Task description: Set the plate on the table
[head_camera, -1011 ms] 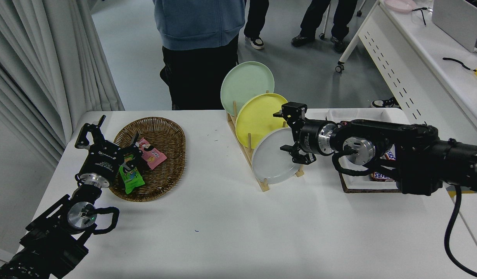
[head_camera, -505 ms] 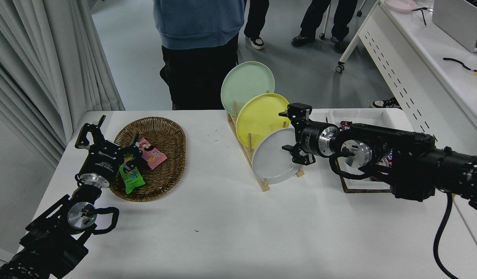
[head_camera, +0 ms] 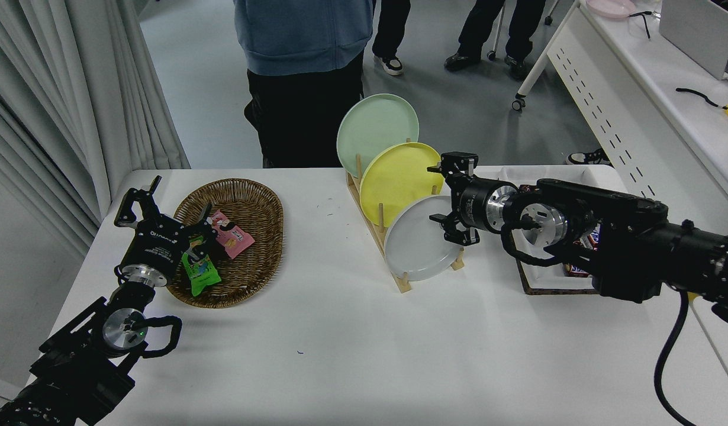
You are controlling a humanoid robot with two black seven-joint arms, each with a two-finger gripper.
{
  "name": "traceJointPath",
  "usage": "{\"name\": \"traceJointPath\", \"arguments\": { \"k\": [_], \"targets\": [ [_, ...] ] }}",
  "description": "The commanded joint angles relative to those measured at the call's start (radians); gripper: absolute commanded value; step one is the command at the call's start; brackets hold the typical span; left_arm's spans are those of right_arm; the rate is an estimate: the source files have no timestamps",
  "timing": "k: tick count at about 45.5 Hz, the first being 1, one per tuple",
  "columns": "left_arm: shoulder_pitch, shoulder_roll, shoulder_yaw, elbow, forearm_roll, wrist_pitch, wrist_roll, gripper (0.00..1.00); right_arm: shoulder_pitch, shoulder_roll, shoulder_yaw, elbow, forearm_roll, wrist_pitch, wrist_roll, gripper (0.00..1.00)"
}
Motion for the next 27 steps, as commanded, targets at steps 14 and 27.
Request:
{"name": "traceJointPath", "arguments": {
  "k": [14, 27],
  "targets": [
    [0.000, 0.000, 0.001, 0.000, 0.000, 0.000, 0.000, 1.00, -0.003, -0.008, 0.035, -0.008, -0.003, -0.012, -0.039, 0.61],
    [0.000, 0.000, 0.001, 0.000, 0.000, 0.000, 0.000, 1.00, -0.004, 0.001, 0.043, -0.010, 0.000, -0.011, -0.039, 0.53]
  ]
}}
